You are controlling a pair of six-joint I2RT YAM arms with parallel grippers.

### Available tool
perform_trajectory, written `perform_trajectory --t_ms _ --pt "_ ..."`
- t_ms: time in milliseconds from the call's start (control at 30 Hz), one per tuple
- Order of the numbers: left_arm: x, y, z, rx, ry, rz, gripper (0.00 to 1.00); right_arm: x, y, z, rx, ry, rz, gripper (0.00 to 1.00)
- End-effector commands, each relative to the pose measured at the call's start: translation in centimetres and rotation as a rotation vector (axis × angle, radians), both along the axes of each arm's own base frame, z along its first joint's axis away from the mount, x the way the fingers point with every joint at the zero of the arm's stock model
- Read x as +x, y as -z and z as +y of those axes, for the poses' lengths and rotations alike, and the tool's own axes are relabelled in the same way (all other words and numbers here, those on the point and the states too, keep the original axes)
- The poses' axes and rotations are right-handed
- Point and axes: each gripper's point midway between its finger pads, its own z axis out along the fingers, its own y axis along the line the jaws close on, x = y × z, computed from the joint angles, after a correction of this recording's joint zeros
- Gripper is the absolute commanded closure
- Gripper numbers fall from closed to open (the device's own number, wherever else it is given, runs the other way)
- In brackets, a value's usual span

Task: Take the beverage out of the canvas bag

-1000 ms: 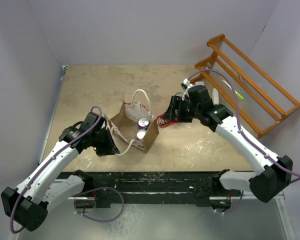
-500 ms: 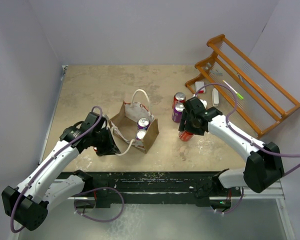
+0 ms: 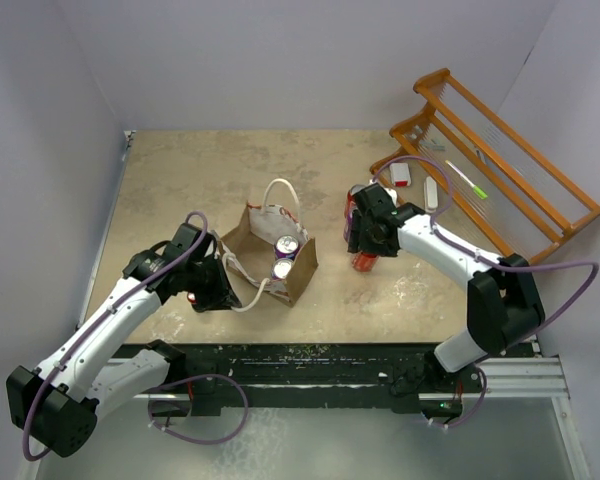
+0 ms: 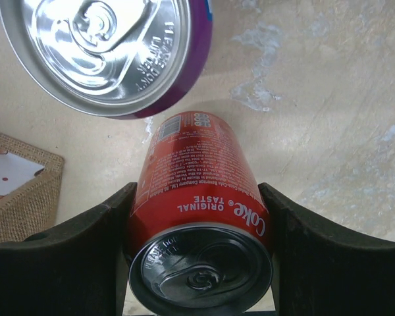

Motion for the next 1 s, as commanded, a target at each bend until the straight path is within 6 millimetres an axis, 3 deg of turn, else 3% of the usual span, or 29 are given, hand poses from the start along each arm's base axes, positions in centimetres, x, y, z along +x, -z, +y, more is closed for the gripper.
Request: perform_trajectory --t_ms 0,67,133,200,300,433,733,867,967 --pt "0.8 -1.1 -0.3 -0.019 -0.001 -0.035 1.00 2.9 -2.6 1.2 0.031 -0.022 -0.110 0.95" --pt "0.7 -1.1 -0.3 -0.014 0.000 -0.034 1.00 3.1 -2.4 1.4 0.025 -0.038 -0.110 0.90" --pt "0.6 -1.1 -0.1 -0.008 -0.001 -0.032 1.00 3.3 -2.4 1.7 0.031 -0.064 -0.111 0.73" --pt "0.5 -1.0 0.0 -0.005 -0.001 -0.030 1.00 3.5 -2.2 1.7 0.025 -0.070 -0.109 0.65" --pt "0.3 -1.0 0.1 -0.003 0.000 -0.028 1.00 3.5 -2.0 1.8 0.018 -0.079 -0.102 0.43" --pt "0.2 -1.1 0.2 0.000 0.004 -0.034 1.00 3.2 -2.3 1.9 0.033 -0.077 -0.102 0.02" --pt "0.0 -0.9 -0.3 -0.027 0.040 -0.035 0.98 1.2 -5.6 1.2 0.105 -0.052 -0.169 0.00" --pt "-0.3 -0.5 -0.5 -0.049 0.046 -0.031 0.98 -1.5 -5.9 1.4 0.203 -0.040 -0.155 0.00" --pt "-0.6 -0.2 -0.7 -0.068 0.043 -0.027 0.97 -4.7 -4.3 1.9 0.297 -0.049 -0.101 0.00"
